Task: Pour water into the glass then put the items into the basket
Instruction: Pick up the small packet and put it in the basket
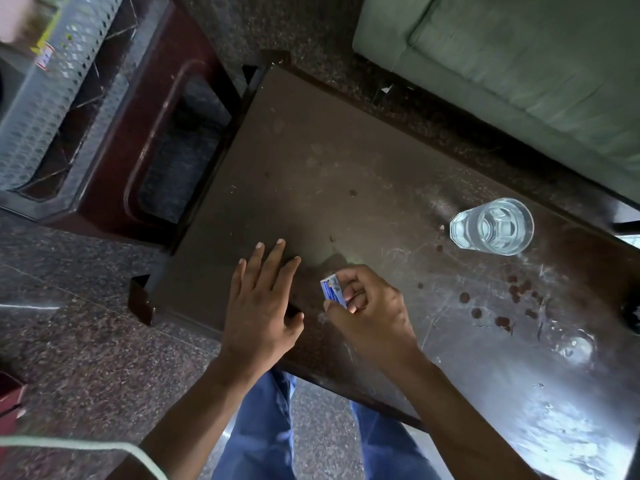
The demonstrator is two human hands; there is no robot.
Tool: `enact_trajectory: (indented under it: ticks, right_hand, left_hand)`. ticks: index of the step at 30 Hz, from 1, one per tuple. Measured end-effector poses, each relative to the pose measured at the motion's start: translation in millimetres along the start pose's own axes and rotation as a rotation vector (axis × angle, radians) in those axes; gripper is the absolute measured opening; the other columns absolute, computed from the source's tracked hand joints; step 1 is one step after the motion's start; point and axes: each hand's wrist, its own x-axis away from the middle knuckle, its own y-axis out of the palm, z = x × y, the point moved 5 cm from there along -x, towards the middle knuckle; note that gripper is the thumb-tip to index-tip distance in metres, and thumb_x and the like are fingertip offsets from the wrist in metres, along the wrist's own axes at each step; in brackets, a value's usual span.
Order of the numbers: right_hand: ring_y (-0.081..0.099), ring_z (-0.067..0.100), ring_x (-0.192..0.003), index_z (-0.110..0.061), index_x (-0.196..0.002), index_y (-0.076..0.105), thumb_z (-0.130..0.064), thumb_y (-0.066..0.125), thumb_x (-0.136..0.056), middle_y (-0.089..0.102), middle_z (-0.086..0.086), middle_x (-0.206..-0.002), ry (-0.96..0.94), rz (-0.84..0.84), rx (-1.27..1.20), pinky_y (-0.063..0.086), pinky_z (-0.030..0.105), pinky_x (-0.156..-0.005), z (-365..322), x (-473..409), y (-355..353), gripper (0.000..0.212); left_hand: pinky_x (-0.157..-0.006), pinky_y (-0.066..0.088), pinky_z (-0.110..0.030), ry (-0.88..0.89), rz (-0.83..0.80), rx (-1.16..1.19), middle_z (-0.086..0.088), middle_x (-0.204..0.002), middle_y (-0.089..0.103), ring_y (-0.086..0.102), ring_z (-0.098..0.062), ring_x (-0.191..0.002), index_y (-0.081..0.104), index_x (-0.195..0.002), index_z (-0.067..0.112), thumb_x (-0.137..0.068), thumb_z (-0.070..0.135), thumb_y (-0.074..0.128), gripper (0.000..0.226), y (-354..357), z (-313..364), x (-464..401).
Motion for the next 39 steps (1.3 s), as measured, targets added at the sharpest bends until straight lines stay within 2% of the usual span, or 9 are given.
enact_trajectory:
  ticks: [2,6,10,15,18,28,32,35,39]
  right_hand:
    - [0.07,0.003,-0.078,-0.038,-0.097,0.073,-0.029,0.078,-0.078,0.071,-0.022,-0.087,0.04,-0.041,-0.141,0.058,0.017,-0.071,-16,-2,-4,0.021]
    - [0.076,0.019,-0.076,-0.04,-0.099,0.081,-0.023,0.074,-0.082,0.076,0.002,-0.088,0.072,-0.204,-0.483,0.067,0.058,-0.076,-67,-7,-10,0.025]
    - [0.074,0.018,-0.072,-0.027,-0.108,0.081,-0.019,0.071,-0.085,0.078,0.007,-0.093,0.007,-0.284,-0.643,0.064,0.032,-0.069,-118,-16,-17,0.026]
    - [0.072,0.013,-0.071,-0.019,-0.11,0.074,-0.021,0.071,-0.088,0.077,0.001,-0.085,-0.083,-0.319,-0.623,0.064,0.03,-0.071,-170,-36,-11,0.022]
    - [0.071,0.011,-0.07,-0.014,-0.109,0.073,-0.021,0.07,-0.088,0.076,0.001,-0.083,-0.121,-0.37,-0.606,0.06,0.025,-0.068,-199,-48,3,0.023]
    - [0.064,0.009,-0.064,-0.001,-0.113,0.07,-0.021,0.069,-0.087,0.066,0.001,-0.071,-0.11,-0.544,-0.672,0.059,0.025,-0.064,-272,-82,59,0.033]
    - [0.064,0.006,-0.063,0.001,-0.117,0.065,-0.011,0.069,-0.096,0.063,-0.004,-0.068,-0.118,-0.589,-0.69,0.057,0.024,-0.062,-293,-96,75,0.024]
    - [0.066,0.013,-0.07,-0.006,-0.114,0.067,-0.002,0.062,-0.102,0.064,-0.003,-0.068,-0.135,-0.6,-0.656,0.059,0.028,-0.066,-311,-107,82,0.014]
    - [0.074,0.017,-0.076,-0.011,-0.112,0.069,-0.013,0.069,-0.095,0.076,0.006,-0.081,-0.214,-0.618,-0.614,0.062,0.038,-0.074,-340,-124,86,0.018]
  left_hand:
    - [-0.129,0.034,-0.067,0.01,-0.002,0.006,-0.012,-0.178,0.038,0.033,-0.043,-0.166,0.055,-0.159,0.016,-0.071,0.031,0.098,0.099,1,-2,0]
    - [-0.125,0.04,-0.068,0.026,0.01,0.071,-0.013,-0.175,0.043,0.039,-0.043,-0.163,0.055,-0.157,0.014,-0.07,0.028,0.098,0.098,-3,-4,0]
    - [-0.12,0.046,-0.067,-0.034,0.1,0.35,-0.015,-0.168,0.052,0.041,-0.044,-0.161,0.048,-0.162,0.016,-0.083,0.021,0.092,0.091,-25,-9,-2]
    - [-0.124,0.047,-0.044,-0.191,0.292,0.771,0.012,-0.167,0.051,0.05,-0.011,-0.155,0.043,-0.167,0.024,-0.092,0.041,0.079,0.085,-93,-21,-4]
    - [-0.121,0.048,-0.035,-0.167,0.409,0.918,0.015,-0.165,0.053,0.053,-0.011,-0.154,0.043,-0.166,0.026,-0.093,0.045,0.075,0.082,-140,-27,-9]
    - [-0.104,0.062,-0.046,-0.031,0.671,0.71,0.006,-0.145,0.066,0.069,-0.024,-0.133,0.06,-0.156,0.019,-0.102,0.048,0.073,0.063,-222,-92,-31]
    - [-0.096,0.065,-0.036,-0.093,0.72,0.668,0.004,-0.129,0.073,0.075,-0.015,-0.117,0.065,-0.152,0.02,-0.094,0.043,0.081,0.064,-244,-109,-38]
    - [-0.09,0.067,-0.036,-0.107,0.75,0.629,0.001,-0.124,0.078,0.078,-0.01,-0.107,0.066,-0.152,0.018,-0.093,0.034,0.082,0.063,-259,-119,-46]
    - [-0.097,0.067,-0.035,-0.112,0.824,0.66,0.002,-0.132,0.08,0.081,-0.01,-0.113,0.066,-0.151,0.017,-0.095,0.014,0.08,0.058,-274,-138,-58]
